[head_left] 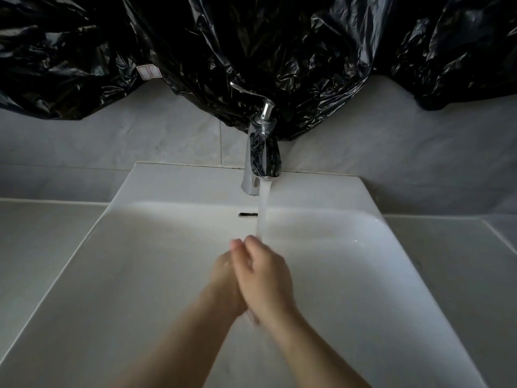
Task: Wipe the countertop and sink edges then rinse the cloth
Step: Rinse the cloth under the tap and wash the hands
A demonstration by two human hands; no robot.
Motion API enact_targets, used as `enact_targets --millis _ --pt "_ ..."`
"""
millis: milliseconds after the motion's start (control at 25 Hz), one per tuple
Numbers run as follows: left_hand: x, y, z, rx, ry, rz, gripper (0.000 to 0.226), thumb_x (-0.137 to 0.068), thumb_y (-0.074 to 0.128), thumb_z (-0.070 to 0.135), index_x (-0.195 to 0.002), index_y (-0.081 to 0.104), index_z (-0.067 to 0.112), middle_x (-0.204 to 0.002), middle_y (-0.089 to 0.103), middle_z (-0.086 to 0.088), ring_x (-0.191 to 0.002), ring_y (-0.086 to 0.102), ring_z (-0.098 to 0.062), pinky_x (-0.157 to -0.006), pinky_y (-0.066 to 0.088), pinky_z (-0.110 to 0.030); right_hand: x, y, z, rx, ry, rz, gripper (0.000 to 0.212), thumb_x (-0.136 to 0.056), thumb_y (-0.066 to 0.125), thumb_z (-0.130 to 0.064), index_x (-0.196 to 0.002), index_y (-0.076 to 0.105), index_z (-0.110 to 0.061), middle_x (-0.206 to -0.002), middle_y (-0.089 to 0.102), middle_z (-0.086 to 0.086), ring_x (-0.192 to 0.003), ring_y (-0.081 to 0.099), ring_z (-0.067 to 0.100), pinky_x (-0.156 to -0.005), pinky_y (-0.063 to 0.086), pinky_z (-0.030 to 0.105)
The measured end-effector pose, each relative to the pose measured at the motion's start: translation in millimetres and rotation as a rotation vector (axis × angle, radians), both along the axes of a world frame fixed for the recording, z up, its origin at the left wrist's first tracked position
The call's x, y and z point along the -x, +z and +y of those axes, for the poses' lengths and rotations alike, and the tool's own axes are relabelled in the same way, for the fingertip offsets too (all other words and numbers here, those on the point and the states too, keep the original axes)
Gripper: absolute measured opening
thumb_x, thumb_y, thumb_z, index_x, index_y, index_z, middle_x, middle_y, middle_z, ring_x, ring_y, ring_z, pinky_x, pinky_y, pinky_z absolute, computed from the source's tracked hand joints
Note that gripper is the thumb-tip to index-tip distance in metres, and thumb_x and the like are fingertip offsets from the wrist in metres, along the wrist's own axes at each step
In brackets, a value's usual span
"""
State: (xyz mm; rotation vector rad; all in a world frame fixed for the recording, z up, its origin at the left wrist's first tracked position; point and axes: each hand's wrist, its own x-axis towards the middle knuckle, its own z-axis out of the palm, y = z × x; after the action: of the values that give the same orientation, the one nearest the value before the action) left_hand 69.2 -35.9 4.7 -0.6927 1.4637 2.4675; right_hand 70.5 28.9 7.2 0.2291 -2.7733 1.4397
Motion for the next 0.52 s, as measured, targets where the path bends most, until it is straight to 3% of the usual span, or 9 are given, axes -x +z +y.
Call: enact_targets --millis 80,200,280,360,400,520 --pt "2 6 9 -0.054 0.041 -0.037 0.037 -0.098 0.035 0.029 -0.074 0.056 0.011 -0.051 0.061 -0.004 -0.045 0.059 -0.014 -0.044 0.044 -0.020 9 2 2 0.154 -0.161 -0.049 0.040 -0.093 0.044 -0.046 -0.064 0.044 -0.019 -0.072 0.061 0.004 -0.075 0.055 0.025 -0.064 0.040 0.033" --pt "10 9 3 -0.008 0.208 -0.026 0.038 -0.101 0.028 0.021 -0.067 0.044 0.019 -0.054 0.049 0.002 -0.053 0.047 -0.009 -0.048 0.043 -0.016 2 5 -6 0.061 -0.031 -0.073 0.043 -0.095 0.041 -0.049 -0.063 0.049 -0.022 -0.070 0.060 0.005 -0.075 0.058 0.023 -0.066 0.041 0.029" --pt "8 12 7 0.110 0.099 -0.006 0.040 -0.102 0.027 0.020 -0.065 0.043 0.017 -0.041 0.047 0.004 -0.045 0.045 -0.006 -0.045 0.041 -0.015 1 4 -3 -0.006 -0.018 -0.056 0.044 -0.096 0.037 -0.049 -0.071 0.059 -0.020 -0.080 0.066 0.009 -0.080 0.059 0.026 -0.069 0.043 0.031" --pt "-2 21 13 0.258 -0.122 0.022 0.041 -0.100 0.031 0.025 -0.066 0.048 0.011 -0.038 0.047 0.001 -0.033 0.046 -0.010 -0.033 0.035 -0.016 12 6 6 0.076 -0.139 -0.124 0.043 -0.097 0.037 -0.045 -0.082 0.064 -0.015 -0.094 0.069 0.013 -0.088 0.059 0.029 -0.074 0.044 0.033" --pt "-2 17 13 0.254 -0.157 0.042 0.039 -0.100 0.032 0.025 -0.066 0.048 0.011 -0.040 0.047 0.001 -0.031 0.044 -0.010 -0.030 0.031 -0.013 14 7 10 0.094 -0.174 -0.126 0.043 -0.098 0.036 -0.044 -0.083 0.064 -0.015 -0.095 0.069 0.013 -0.089 0.059 0.028 -0.075 0.045 0.032" --pt "1 19 15 0.100 0.069 0.014 0.040 -0.102 0.024 0.023 -0.067 0.043 0.015 -0.063 0.044 -0.003 -0.054 0.045 -0.013 -0.040 0.041 -0.016 0 13 6 0.009 -0.006 -0.067 0.044 -0.096 0.035 -0.048 -0.074 0.059 -0.019 -0.089 0.069 0.008 -0.088 0.061 0.026 -0.072 0.043 0.027"
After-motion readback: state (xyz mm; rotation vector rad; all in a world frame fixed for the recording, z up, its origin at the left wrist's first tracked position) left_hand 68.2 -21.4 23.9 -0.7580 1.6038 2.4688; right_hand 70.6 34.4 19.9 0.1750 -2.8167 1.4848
